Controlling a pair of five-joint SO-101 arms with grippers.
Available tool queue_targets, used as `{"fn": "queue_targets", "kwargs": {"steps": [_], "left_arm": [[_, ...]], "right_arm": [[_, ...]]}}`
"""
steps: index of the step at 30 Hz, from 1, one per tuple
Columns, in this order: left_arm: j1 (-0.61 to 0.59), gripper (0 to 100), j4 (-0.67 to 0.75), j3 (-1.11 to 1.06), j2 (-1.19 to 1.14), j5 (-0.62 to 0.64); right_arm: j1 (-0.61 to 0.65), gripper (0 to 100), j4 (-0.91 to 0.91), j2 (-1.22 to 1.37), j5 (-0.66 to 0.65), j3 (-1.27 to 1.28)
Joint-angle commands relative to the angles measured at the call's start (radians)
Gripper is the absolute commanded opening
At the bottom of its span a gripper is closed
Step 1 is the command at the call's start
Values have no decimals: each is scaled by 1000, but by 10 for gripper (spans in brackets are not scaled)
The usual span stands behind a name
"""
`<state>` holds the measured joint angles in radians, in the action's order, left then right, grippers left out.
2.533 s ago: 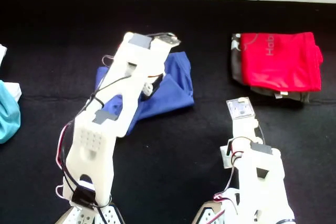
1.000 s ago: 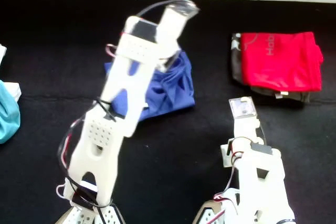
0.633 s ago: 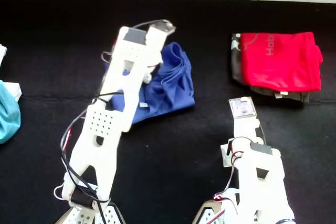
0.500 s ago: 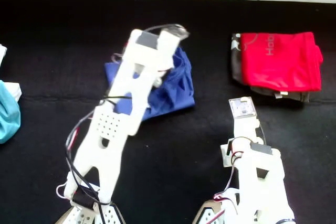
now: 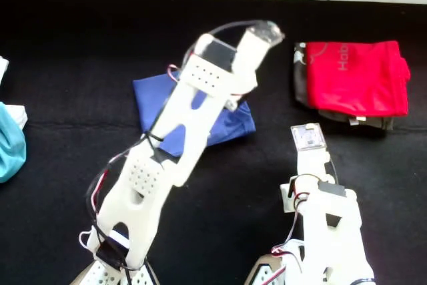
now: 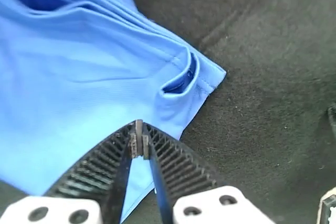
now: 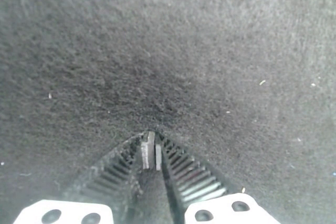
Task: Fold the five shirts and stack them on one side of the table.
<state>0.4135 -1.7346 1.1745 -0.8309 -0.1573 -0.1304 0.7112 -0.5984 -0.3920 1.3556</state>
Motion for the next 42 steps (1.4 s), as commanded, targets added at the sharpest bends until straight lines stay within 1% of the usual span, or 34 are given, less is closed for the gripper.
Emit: {"fn": "queue_targets", "kwargs": {"steps": [1, 4, 7, 9, 11, 15, 19, 21, 24, 26, 29, 33, 37, 42], "left_arm": [[-56, 9, 18, 33, 38, 6], [-65, 9, 23, 41, -59, 8], [-21, 9, 17, 41, -134, 11], [25, 9, 17, 41, -160, 51], [65, 9, 17, 42, -163, 94], [116, 9, 0, 68, -134, 100], [119, 9, -17, 125, -61, 95], [85, 9, -5, 170, -30, 95], [13, 9, 92, 208, -27, 95], [-39, 9, 195, 189, -48, 95], [-110, 10, 356, 160, -127, 95], [-165, 12, 511, 160, -251, 95], [-165, 12, 608, 162, -325, 95], [-120, 13, 763, 162, -398, 95]], "right_arm": [[-12, 9, -36, 2, 11, 15], [-12, 9, -36, 2, 11, 15], [-12, 9, -36, 2, 11, 15], [-12, 9, -36, 2, 11, 15], [-12, 9, -36, 2, 11, 15], [-12, 9, -36, 2, 11, 15], [-12, 9, -36, 2, 11, 15], [-12, 9, -36, 2, 11, 15], [-12, 9, -36, 2, 11, 15], [-12, 9, -36, 2, 11, 15], [-12, 9, -36, 2, 11, 15], [-12, 9, -36, 2, 11, 15], [-12, 9, -36, 2, 11, 15], [-12, 9, -36, 2, 11, 15]]}}
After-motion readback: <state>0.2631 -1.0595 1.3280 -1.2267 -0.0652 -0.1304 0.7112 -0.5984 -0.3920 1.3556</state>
